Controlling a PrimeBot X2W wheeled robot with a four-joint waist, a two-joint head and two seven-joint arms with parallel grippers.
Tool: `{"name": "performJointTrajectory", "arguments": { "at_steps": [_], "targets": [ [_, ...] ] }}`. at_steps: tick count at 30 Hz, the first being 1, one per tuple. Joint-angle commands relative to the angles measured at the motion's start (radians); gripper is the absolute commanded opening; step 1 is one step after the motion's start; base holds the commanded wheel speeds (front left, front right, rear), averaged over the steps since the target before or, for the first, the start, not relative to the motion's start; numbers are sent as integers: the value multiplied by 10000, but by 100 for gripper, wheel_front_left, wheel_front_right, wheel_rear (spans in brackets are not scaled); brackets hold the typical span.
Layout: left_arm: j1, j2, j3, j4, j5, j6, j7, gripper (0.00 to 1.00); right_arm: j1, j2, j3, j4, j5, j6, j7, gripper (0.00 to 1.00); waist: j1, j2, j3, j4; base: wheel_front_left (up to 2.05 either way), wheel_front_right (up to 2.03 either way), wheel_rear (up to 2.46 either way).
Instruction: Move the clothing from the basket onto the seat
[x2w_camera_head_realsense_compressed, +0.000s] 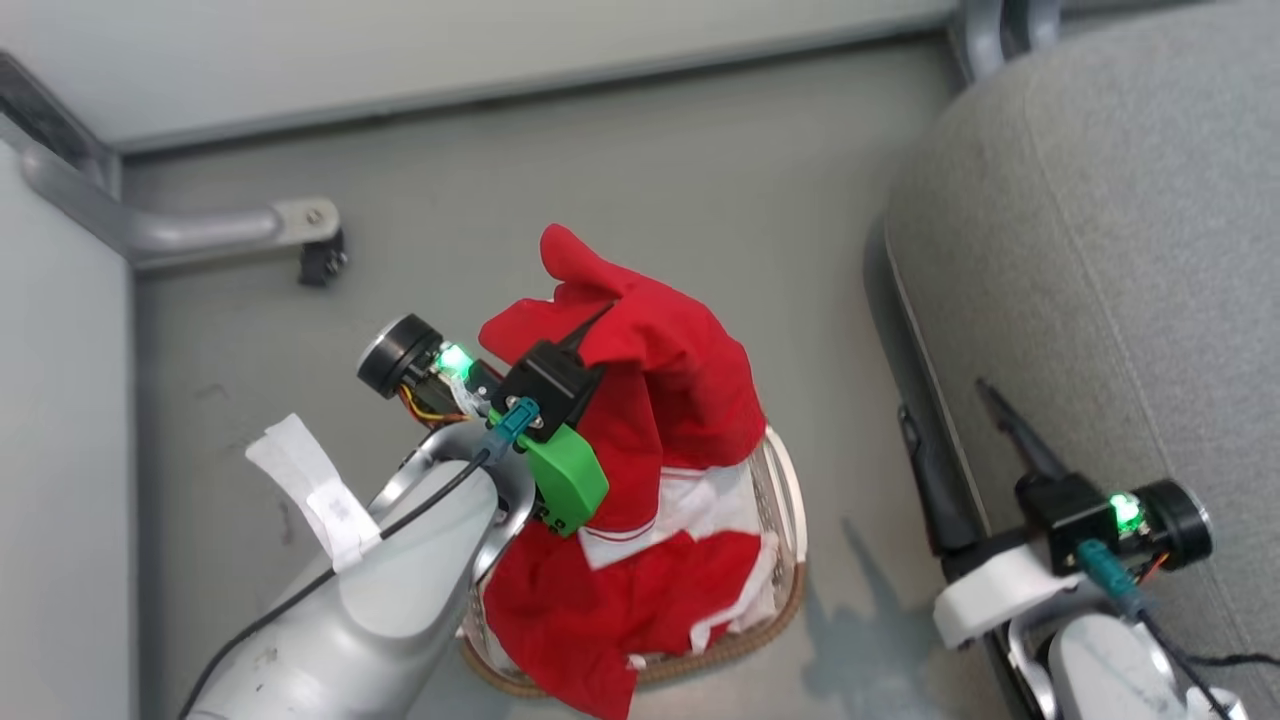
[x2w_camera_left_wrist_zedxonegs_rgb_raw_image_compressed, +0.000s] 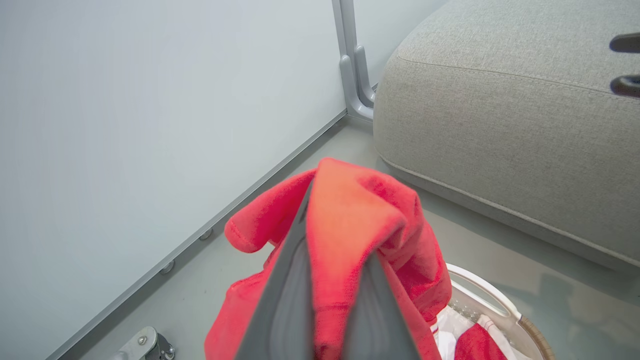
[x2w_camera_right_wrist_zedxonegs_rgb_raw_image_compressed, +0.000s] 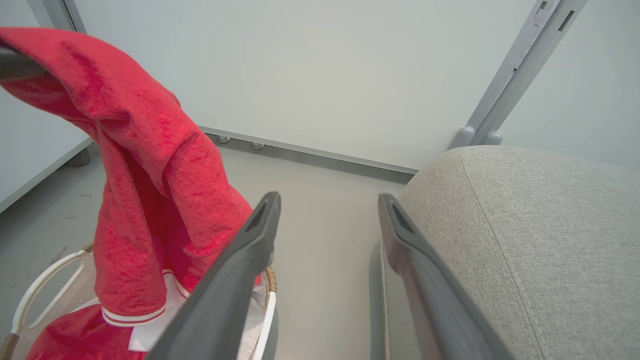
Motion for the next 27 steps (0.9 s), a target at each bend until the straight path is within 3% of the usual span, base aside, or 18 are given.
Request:
{"name": "performJointTrajectory", "arguments": {
  "at_steps": [1, 14, 27],
  "targets": [
    [-283, 105, -129, -11, -83, -24, 0, 0, 269, -34, 100, 73, 40, -3, -25, 100, 1, 0, -1751, 636, 0, 0, 0],
    [-2366, 716, -1555, -57, -564, -14, 2, 0, 292, -34, 1033, 304, 100, -3, -25, 100, 1, 0, -3062, 496, 0, 0, 0],
    [-3538, 379, -2602, -361, -1281, -14, 2, 0, -543, -36, 1826, 569, 285, -3, -25, 100, 1, 0, -3457, 808, 0, 0, 0]
  ]
}}
